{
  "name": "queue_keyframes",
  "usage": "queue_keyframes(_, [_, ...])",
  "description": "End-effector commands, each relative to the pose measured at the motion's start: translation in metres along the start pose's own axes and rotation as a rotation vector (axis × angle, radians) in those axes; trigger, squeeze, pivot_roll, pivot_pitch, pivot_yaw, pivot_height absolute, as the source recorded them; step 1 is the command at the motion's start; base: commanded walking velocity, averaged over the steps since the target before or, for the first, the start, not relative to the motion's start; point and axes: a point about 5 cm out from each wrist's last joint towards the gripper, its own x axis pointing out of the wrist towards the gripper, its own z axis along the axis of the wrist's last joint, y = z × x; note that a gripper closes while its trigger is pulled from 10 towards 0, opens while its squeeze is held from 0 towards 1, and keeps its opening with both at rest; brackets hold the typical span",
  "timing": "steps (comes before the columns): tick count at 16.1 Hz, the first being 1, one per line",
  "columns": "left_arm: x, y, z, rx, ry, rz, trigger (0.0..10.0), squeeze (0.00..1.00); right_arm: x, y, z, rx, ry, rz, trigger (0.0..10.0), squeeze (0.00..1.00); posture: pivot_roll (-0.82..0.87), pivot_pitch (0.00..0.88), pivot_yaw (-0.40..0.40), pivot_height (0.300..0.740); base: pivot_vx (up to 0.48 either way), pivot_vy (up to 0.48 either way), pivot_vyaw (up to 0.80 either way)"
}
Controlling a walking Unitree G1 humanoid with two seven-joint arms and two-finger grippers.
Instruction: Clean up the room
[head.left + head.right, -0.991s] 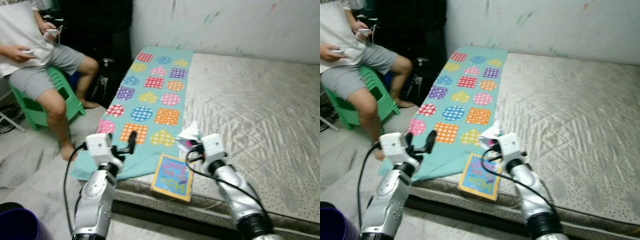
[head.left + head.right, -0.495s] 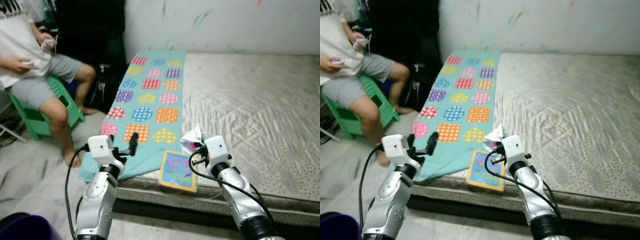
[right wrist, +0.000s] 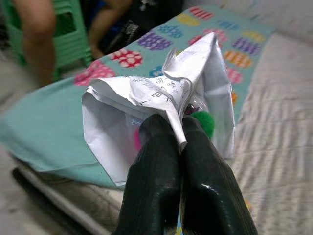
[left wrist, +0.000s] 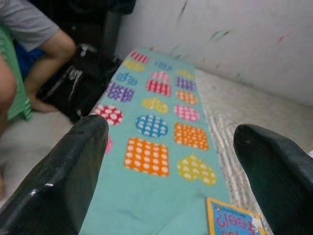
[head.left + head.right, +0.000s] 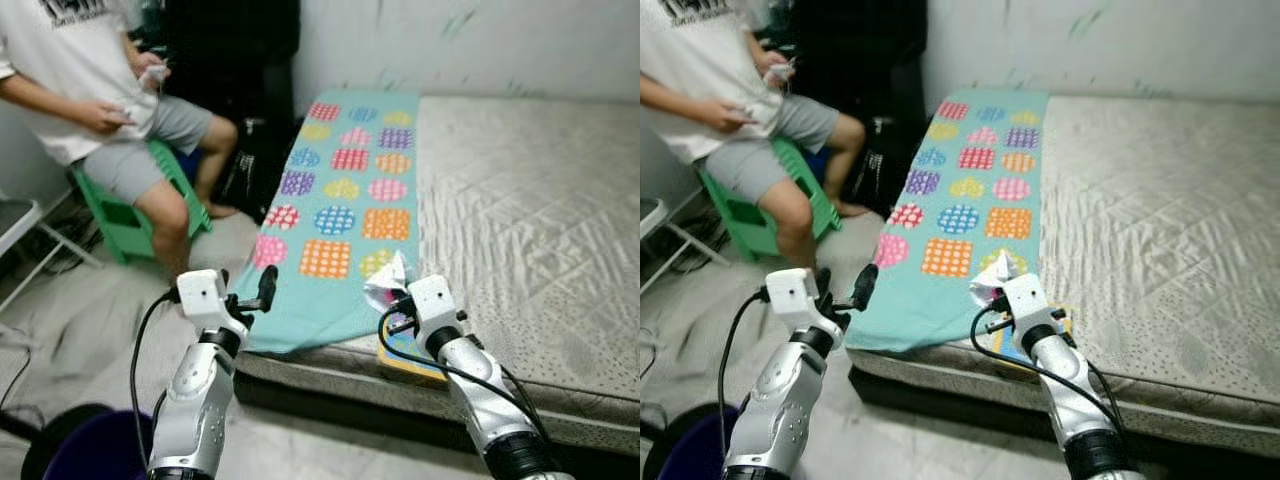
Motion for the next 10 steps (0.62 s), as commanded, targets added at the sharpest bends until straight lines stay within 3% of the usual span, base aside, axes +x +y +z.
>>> queue_keyframes(1, [-0.002,0.005,0.002,0.000,-0.011,0.025,10.0,0.00,0.005,0.014,0.009,-0.025,-0.038,0.044,10.0,0.00,-0.22,0.000,0.060,0.740,0.000,0.480,0.00])
queue_keyframes(2, [-0.001,0.005,0.003,0.001,-0.013,0.025,10.0,0.00,0.005,0.014,0.010,-0.029,-0.054,0.052,10.0,0.00,-0.22,0.000,0.061,0.740,0.000,0.439,0.00])
queue_keyframes(8, [-0.003,0.011,0.016,0.043,-0.061,0.052,10.0,0.00,0.004,0.017,0.017,0.017,-0.097,0.100,10.0,0.00,-0.21,0.000,0.057,0.740,0.000,0.000,0.00])
queue_keyframes(10, [-0.007,0.013,0.011,0.041,-0.051,0.062,10.0,0.00,0.002,0.020,0.016,0.001,-0.101,0.126,10.0,0.00,-0.21,0.000,0.057,0.740,0.000,0.000,0.80])
